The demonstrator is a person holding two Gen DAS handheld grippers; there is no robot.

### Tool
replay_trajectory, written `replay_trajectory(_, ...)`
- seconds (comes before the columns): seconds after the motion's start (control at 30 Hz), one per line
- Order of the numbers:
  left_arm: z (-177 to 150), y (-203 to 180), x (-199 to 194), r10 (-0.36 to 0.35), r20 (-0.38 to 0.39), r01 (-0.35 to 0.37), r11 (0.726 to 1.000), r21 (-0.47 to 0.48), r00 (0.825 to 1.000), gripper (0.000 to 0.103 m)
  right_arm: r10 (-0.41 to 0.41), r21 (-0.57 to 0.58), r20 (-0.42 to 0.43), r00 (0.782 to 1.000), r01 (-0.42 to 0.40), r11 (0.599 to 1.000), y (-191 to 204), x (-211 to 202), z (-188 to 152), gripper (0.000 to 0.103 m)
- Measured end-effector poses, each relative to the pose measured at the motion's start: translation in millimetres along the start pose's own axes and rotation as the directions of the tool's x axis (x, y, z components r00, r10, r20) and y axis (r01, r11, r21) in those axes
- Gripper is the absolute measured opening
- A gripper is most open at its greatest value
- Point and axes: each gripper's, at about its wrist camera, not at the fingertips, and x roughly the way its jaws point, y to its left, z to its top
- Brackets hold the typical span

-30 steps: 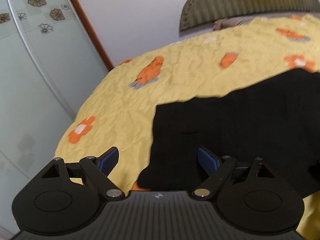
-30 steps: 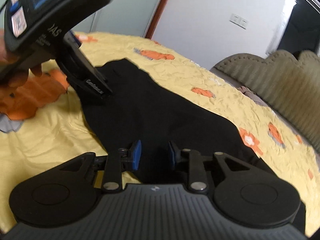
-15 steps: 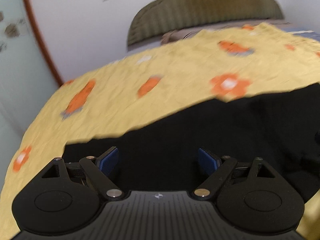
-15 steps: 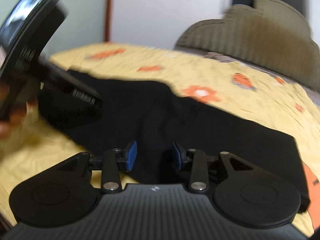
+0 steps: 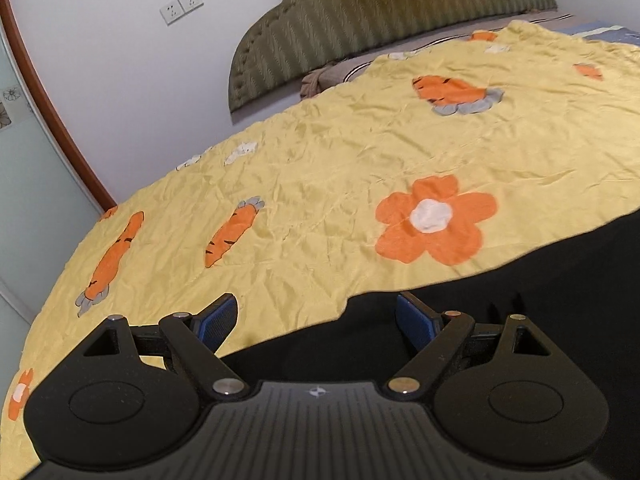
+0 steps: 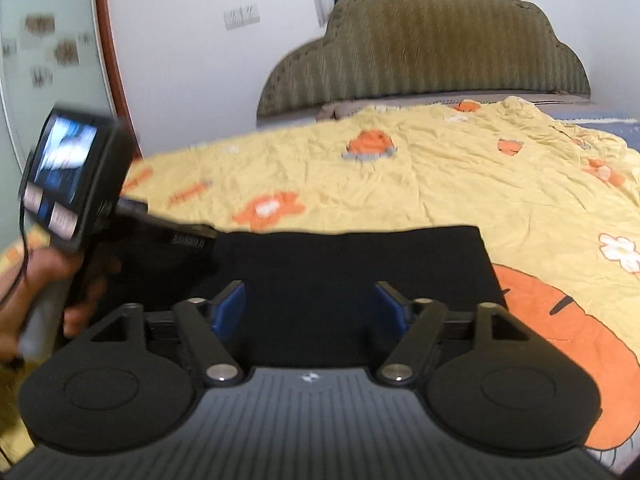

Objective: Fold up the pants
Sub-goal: 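Grasp the end of the folded trousers with the right gripper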

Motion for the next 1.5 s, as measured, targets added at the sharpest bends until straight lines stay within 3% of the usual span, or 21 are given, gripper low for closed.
replay_trajectory(0.13, -2.2, 5.9, -4.2, 0.005, 0.001, -0.005, 1.000, -0.026, 1.000, 0.087, -0.127, -0.125, -0.091, 0.988, 0.115, 0.985, 7.3, 20.3, -9.2, 0.075)
replay_trajectory(0.17, -3.4, 7.9, -10.5, 0.002, 0.011, -0.001, 0.999, -0.032, 1.000, 0.087, -0.124, -0.120, -0.085, 0.989, 0.113, 0.986, 6.9, 17.2, -10.8, 0.075)
replay_trajectory(0.27, -7.5, 9.9, -29.7, -0.015, 0.016, 0.015, 0.999, -0.039, 1.000, 0.087, -0.052, -0.013, -0.034, 0.998, 0.052, 0.999, -11.7, -3.2, -8.6, 0.080)
replay_trajectory(0.5, -25.2, 3.4, -74.6, -0.063, 0.023, 0.064, 0.996, -0.056, 0.998, 0.087, -0.033, 0.208, 0.010, 0.999, 0.030, 0.978, -96.5, -23.4, 6.1, 0.080)
replay_trajectory(0.63, -31.8, -7.8, -97.4, -0.105, 0.031, 0.106, 0.993, -0.046, 0.994, 0.087, 0.017, 0.338, -0.020, 1.000, -0.009, 0.941, -143.8, -13.0, 11.5, 0.060)
replay_trajectory(0.77, -33.1, -19.6, -116.3, -0.154, 0.047, 0.156, 0.988, -0.023, 0.987, 0.087, 0.123, 0.448, -0.036, 0.992, -0.094, 0.889, -169.2, 10.7, 9.2, 0.047)
replay_trajectory(0.83, -33.2, -27.1, -122.4, -0.166, 0.054, 0.167, 0.986, 0.001, 0.985, 0.087, 0.145, 0.487, -0.055, 0.988, -0.100, 0.868, -176.6, 23.6, 5.6, 0.045)
replay_trajectory(1.13, -36.7, -44.4, -128.0, -0.159, 0.050, 0.158, 0.987, 0.019, 0.986, 0.087, 0.261, 0.596, -0.080, 0.962, -0.164, 0.786, -200.5, 50.1, -3.4, 0.035)
replay_trajectory(1.33, -40.7, -47.5, -125.5, -0.145, 0.024, 0.145, 0.989, -0.027, 0.989, 0.087, 0.342, 0.542, -0.113, 0.933, -0.230, 0.808, -189.0, 52.0, -1.9, 0.038)
replay_trajectory(1.5, -51.2, -50.1, -128.9, -0.168, -0.016, 0.166, 0.983, -0.082, 0.986, 0.087, 0.371, 0.551, -0.127, 0.920, -0.245, 0.797, -189.6, 57.7, 2.0, 0.043)
